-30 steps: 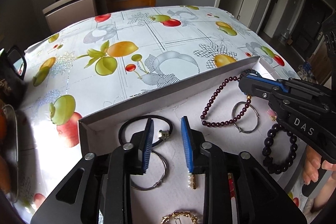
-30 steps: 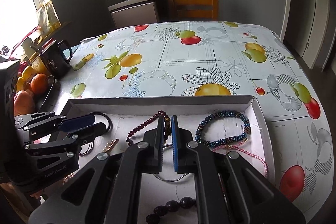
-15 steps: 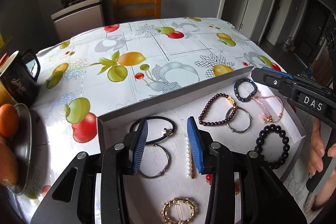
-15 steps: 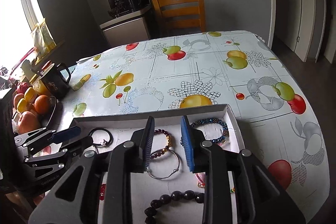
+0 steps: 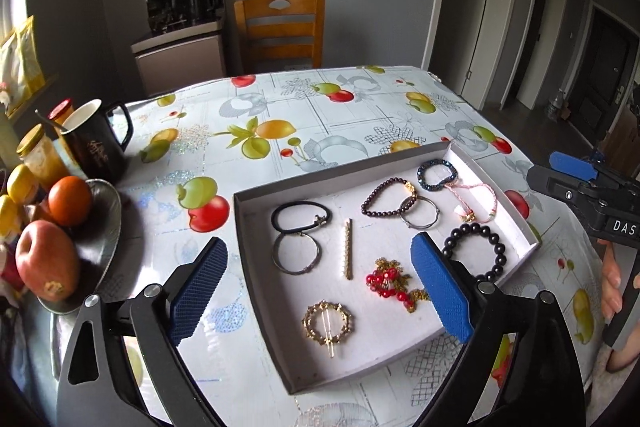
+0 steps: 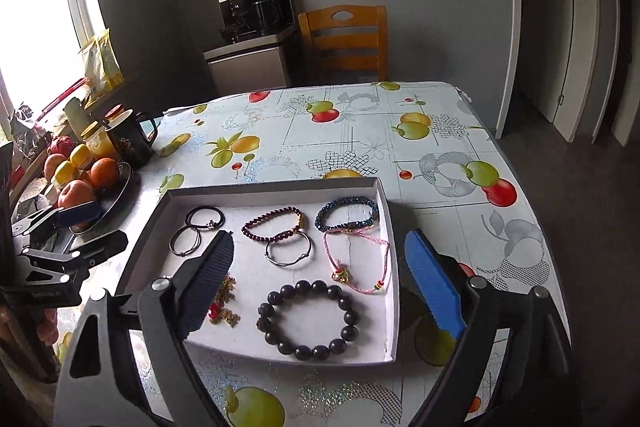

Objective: Organize jewelry

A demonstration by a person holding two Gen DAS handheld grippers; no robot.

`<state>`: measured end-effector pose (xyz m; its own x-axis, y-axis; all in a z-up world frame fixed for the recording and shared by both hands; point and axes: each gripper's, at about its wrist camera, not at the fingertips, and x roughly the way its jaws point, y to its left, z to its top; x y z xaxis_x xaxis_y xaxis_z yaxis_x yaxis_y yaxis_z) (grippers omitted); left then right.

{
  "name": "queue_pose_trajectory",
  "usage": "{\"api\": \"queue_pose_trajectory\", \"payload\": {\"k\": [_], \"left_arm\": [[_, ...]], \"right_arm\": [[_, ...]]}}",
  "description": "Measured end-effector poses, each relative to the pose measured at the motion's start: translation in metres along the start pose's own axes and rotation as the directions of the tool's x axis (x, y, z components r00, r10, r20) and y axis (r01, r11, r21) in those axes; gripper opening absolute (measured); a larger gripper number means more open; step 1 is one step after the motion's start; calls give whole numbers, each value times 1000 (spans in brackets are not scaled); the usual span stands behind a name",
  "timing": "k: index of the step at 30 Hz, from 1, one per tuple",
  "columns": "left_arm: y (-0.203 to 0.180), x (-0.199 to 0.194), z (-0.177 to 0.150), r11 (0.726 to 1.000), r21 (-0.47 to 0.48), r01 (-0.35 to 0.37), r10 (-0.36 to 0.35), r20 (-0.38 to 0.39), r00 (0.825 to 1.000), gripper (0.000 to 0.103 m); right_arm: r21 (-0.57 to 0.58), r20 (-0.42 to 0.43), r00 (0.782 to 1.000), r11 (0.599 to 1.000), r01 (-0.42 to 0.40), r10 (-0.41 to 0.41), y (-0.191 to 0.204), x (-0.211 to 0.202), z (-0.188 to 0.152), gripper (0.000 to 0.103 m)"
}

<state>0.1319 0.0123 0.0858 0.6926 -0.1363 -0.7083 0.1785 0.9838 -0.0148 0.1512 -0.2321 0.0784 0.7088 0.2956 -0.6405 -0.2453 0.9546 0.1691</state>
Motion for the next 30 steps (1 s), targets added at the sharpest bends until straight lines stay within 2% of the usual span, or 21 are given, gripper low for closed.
{"api": "queue_pose_trajectory", "payload": {"k": [4,12,21,24,30], "left_arm": [[2,-18,-16,1000,0,-28,28,8,1000,94],[-4,-41,-58,998,-1,-67,67,8,998,97],[-31,-16,-102,992,31,-125,125,-28,992,97],[-31,-6,-109,993,7,-118,118,-36,992,97],[-32,0,-114,987,11,-161,161,-6,987,97]], "right_arm": [[-40,-8,1000,999,12,-12,0,-14,-17,97],[-96,-52,998,995,22,-28,4,-24,-63,98],[-121,-70,996,992,45,-54,11,-14,-98,98],[-130,-79,995,990,56,-67,10,-6,-105,98],[-123,-70,994,989,79,-88,7,5,-111,98]]}}
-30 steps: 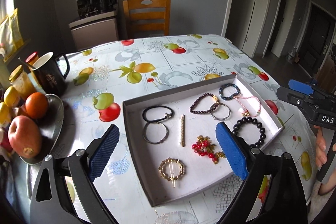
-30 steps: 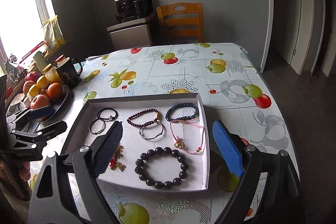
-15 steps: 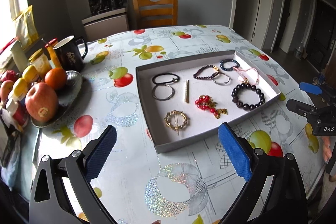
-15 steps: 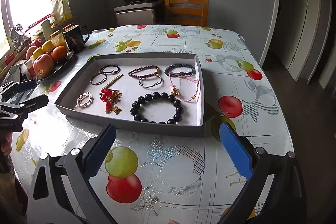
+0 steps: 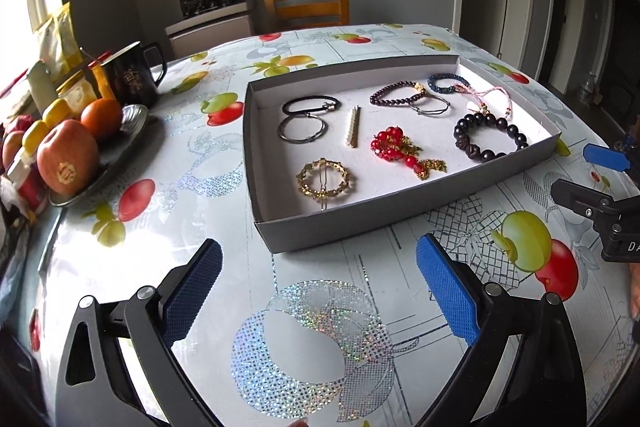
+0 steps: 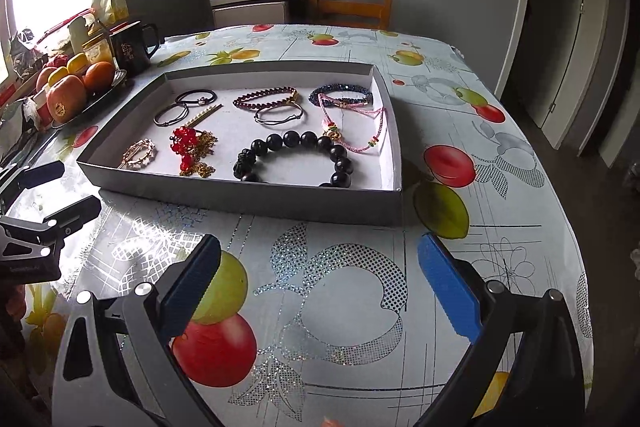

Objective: Organize jewelry

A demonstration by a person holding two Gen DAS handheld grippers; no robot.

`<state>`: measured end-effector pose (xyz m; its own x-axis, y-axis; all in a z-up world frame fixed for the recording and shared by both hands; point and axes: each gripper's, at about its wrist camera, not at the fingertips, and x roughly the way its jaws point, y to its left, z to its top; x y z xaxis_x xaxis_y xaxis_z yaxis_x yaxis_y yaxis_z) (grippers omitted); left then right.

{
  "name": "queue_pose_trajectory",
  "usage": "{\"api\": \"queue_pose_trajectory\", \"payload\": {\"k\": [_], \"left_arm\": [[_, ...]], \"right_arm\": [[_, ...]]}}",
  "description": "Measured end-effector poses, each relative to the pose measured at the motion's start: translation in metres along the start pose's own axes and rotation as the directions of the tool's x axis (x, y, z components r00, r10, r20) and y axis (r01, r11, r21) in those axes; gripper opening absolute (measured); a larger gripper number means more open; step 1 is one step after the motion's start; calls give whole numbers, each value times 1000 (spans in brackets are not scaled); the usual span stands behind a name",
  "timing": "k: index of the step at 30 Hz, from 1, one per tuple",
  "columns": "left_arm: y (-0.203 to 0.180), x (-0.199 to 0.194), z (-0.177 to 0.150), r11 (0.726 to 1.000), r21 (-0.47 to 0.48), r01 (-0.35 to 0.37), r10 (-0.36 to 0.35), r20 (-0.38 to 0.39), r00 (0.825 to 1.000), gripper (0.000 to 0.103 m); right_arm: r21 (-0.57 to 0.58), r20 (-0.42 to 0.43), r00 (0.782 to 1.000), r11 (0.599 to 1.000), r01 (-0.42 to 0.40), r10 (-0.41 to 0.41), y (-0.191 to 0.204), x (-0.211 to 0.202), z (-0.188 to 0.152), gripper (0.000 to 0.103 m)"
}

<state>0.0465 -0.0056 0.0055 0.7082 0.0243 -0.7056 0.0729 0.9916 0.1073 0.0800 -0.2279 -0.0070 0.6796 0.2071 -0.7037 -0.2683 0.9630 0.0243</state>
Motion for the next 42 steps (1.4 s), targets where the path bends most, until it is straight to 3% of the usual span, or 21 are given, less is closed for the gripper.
{"api": "queue_pose_trajectory", "payload": {"k": [7,15,42], "left_arm": [[3,0,1,999,-29,31,-31,20,999,97],[6,6,1,999,-48,18,-19,-11,1000,97],[9,3,0,999,-51,14,-14,3,1000,97]], "right_arm": [[17,30,999,1000,12,-12,-1,-2,1,98],[8,80,996,1000,28,-28,2,-9,2,98],[-15,76,996,999,51,-50,7,-8,2,98]]}}
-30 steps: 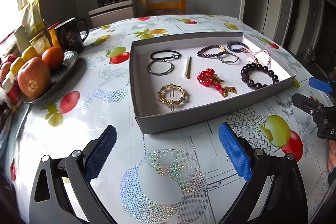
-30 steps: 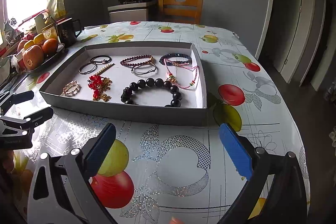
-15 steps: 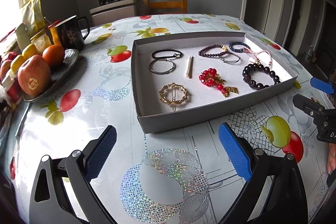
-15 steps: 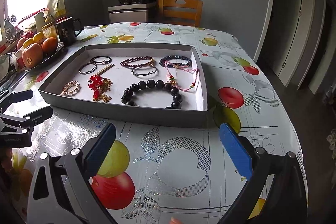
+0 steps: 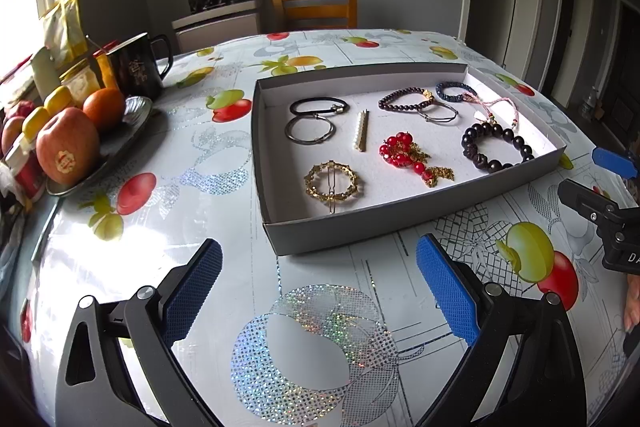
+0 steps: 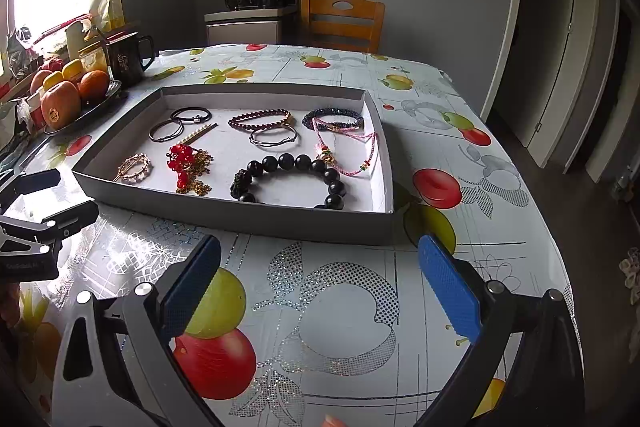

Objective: Organize jewelry

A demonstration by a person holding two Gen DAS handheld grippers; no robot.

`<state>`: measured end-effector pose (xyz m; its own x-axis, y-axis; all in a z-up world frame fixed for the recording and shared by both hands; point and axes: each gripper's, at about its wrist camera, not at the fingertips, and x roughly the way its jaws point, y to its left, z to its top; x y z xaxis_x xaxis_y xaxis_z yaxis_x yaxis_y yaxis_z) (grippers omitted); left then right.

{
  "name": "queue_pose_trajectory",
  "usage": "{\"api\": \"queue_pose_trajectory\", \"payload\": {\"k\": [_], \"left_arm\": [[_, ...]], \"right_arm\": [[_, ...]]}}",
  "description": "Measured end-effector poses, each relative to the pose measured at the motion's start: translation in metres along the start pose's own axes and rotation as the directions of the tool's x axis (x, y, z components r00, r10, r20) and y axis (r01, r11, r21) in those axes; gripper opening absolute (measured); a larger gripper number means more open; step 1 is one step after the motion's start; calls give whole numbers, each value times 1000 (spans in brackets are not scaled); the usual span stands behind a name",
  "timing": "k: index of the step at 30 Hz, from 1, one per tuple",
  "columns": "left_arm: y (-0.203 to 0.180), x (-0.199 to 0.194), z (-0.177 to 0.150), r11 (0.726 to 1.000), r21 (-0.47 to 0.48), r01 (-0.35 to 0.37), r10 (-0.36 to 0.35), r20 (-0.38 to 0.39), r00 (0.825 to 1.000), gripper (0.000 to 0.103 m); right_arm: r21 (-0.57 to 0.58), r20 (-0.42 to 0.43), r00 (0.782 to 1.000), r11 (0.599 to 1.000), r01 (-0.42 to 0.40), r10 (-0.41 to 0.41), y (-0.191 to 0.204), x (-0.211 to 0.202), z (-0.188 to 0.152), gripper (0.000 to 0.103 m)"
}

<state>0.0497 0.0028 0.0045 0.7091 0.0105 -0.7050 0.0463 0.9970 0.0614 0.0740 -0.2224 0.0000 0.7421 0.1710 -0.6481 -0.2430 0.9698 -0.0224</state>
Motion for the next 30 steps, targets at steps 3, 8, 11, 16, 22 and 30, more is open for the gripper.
{"api": "queue_pose_trajectory", "payload": {"k": [3,8,11,16,22,30], "left_arm": [[0,0,0,1000,-1,1,-1,0,1000,97],[0,0,0,1000,0,1,-1,0,1000,97],[0,0,0,1000,0,1,-1,0,1000,97],[-1,0,0,1000,4,10,-10,1,1000,97],[-8,-3,0,999,40,20,-20,13,1000,97],[-7,-2,0,999,39,19,-20,10,1000,97]], "right_arm": [[0,0,1000,1000,-1,1,0,0,0,98],[-1,0,1000,1000,0,0,0,0,0,98],[0,-1,1000,1000,-2,2,0,0,0,98],[-2,0,1000,1000,0,0,0,0,0,98],[2,-2,1000,1000,1,-1,-2,0,1,98],[1,-7,1000,1000,2,-2,-3,0,2,98]]}}
